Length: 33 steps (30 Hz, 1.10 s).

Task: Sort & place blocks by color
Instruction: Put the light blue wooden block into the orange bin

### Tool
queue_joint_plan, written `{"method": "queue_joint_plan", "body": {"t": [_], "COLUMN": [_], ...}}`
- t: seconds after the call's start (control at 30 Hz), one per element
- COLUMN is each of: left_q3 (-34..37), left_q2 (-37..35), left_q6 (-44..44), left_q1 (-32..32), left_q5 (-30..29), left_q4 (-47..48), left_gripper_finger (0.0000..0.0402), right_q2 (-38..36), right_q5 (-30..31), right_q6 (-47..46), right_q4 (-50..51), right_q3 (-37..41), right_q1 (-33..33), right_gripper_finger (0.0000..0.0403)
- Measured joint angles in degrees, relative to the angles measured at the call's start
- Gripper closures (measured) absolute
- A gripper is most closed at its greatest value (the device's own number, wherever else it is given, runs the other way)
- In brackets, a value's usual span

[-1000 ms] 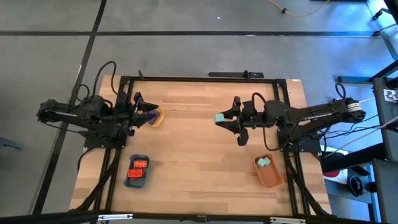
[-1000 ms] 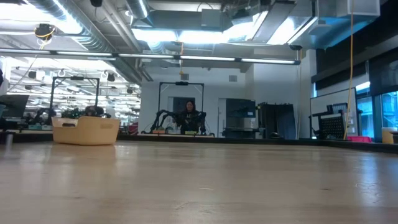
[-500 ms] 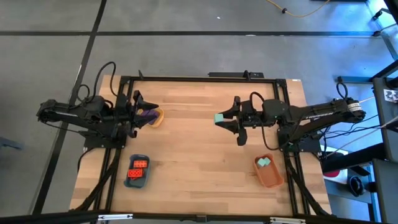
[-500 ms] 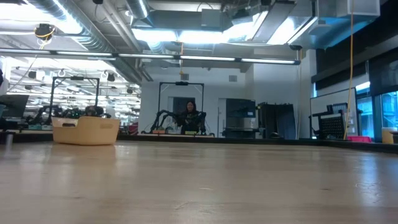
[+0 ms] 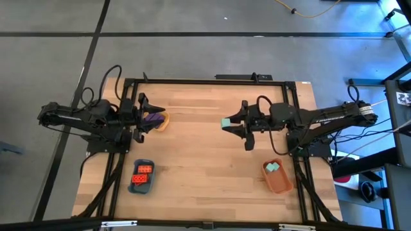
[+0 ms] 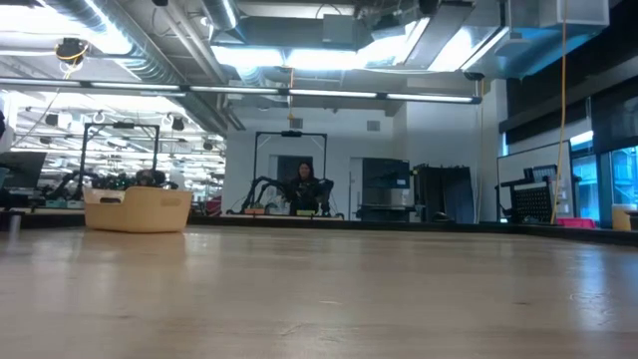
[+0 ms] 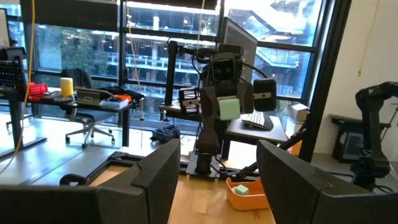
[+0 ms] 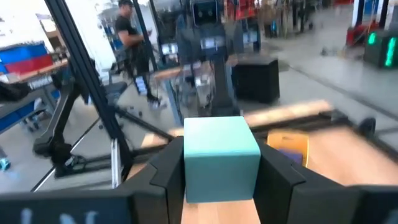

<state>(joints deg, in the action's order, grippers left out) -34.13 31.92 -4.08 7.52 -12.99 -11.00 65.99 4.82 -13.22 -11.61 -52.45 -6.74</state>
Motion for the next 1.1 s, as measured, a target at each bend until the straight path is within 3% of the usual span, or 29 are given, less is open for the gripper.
{"method": "queue_joint_plan", "body": {"t": [0.13,0.37,0.53,0.73,0.87,1.1], "left_q3": [0.00,0.00,0.00,0.00,0.00,0.00], "left_q2": [0.00,0.00,0.00,-0.02,0.00,0.00], "left_q6": [-0.24,-0.24,-0.24,-0.24,-0.24,-0.24], "left_q1": [-0.01,0.01,-0.01,0.01,0.00,-0.01], "left_q5": [0.00,0.00,-0.01,0.00,0.00,-1.60], "left_q4": [0.00,-0.11,-0.21,-0.20,-0.20,-0.20], "left_gripper_finger": [0.0198,0.0198,0.0198,0.0198,0.0198,0.0198], "right_q2": [-1.95,-0.93,1.11,1.45,1.47,1.92], "right_q5": [-1.89,-5.87,-9.47,-13.40,-13.88,-10.47], "right_q6": [-5.73,-21.06,-37.54,-58.35,-72.47,-93.57], "right_q4": [10.97,57.40,75.34,75.27,66.31,52.36], "right_q3": [-1.38,-19.00,-22.15,-11.22,-0.92,15.29], "right_q1": [-0.38,-8.79,-17.73,-31.77,-39.60,-43.45], "right_gripper_finger": [0.0267,0.0267,0.0267,0.0267,0.0267,0.0267]}}
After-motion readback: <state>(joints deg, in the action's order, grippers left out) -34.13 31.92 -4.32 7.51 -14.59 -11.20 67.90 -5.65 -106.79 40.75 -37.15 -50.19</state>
